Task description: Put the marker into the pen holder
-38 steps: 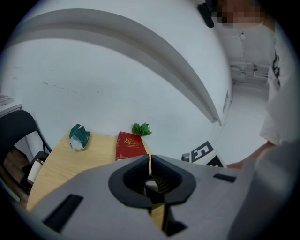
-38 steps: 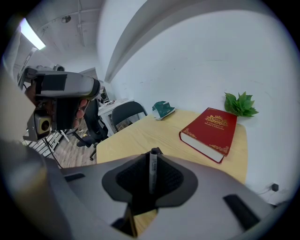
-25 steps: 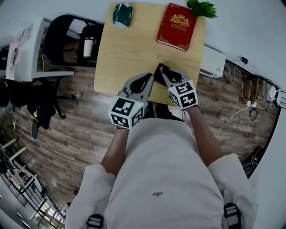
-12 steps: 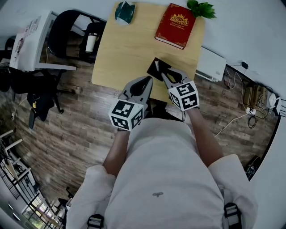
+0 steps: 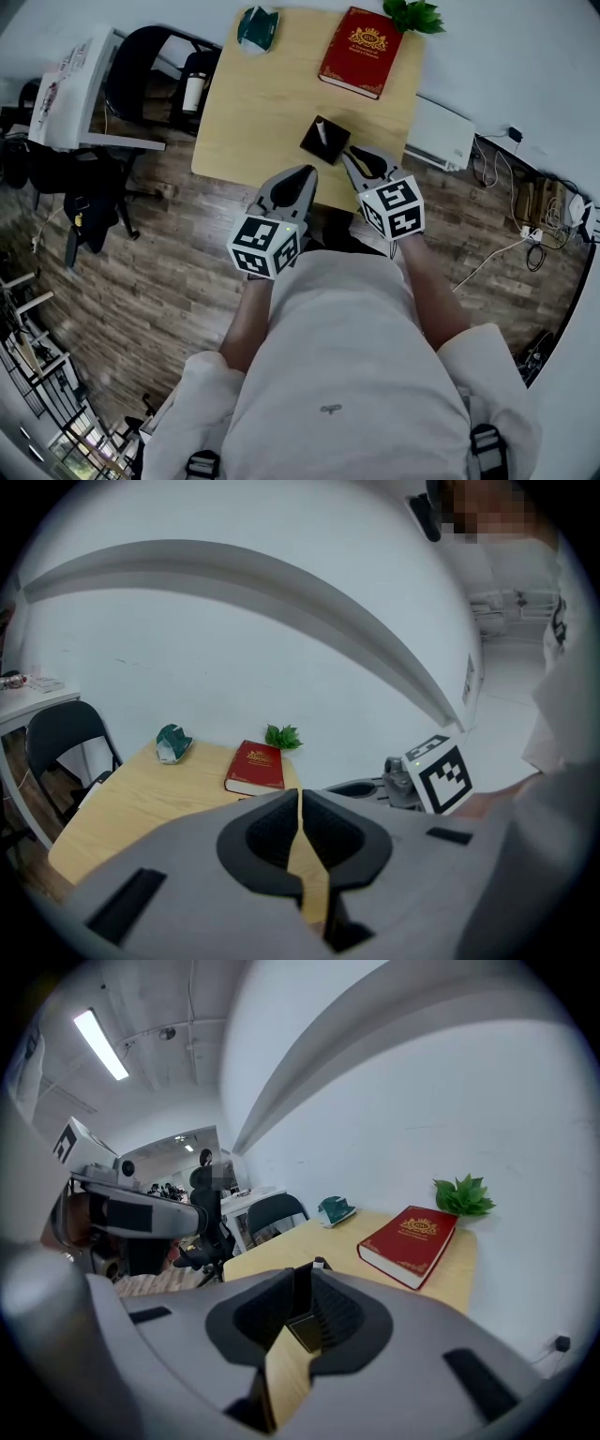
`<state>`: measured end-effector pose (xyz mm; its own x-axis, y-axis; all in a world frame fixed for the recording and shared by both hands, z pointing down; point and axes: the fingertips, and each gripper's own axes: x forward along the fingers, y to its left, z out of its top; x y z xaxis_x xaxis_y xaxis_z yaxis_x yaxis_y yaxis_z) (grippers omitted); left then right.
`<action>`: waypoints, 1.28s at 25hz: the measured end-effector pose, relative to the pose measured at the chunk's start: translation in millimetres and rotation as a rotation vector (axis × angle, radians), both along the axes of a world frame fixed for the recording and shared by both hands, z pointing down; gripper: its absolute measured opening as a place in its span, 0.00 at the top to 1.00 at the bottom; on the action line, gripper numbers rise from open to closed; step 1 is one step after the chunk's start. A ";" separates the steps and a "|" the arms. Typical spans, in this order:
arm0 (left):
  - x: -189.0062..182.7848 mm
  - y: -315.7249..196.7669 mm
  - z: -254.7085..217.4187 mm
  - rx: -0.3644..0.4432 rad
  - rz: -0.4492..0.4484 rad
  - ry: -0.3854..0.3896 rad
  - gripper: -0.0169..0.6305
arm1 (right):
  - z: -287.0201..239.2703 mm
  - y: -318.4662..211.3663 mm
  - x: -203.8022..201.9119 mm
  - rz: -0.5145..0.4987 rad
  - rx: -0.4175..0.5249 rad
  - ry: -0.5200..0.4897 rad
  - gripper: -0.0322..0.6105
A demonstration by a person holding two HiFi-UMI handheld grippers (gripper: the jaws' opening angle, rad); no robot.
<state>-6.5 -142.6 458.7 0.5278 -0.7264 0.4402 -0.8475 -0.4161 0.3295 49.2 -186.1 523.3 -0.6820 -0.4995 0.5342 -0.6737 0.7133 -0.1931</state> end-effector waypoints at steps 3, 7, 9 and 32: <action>0.6 0.6 -1.1 -0.002 0.008 -0.009 0.95 | -7.2 2.3 0.6 0.010 0.009 -0.022 0.87; 1.7 2.5 -3.0 0.000 0.027 -0.009 0.95 | -16.5 5.8 1.4 0.028 0.025 -0.038 0.87; 0.4 4.1 -3.5 0.002 0.040 -0.009 0.95 | -21.5 7.8 0.4 0.042 0.034 -0.044 0.88; -40.2 69.3 -24.7 0.051 0.286 0.032 0.95 | -86.8 102.5 -37.5 0.256 0.152 -0.095 0.95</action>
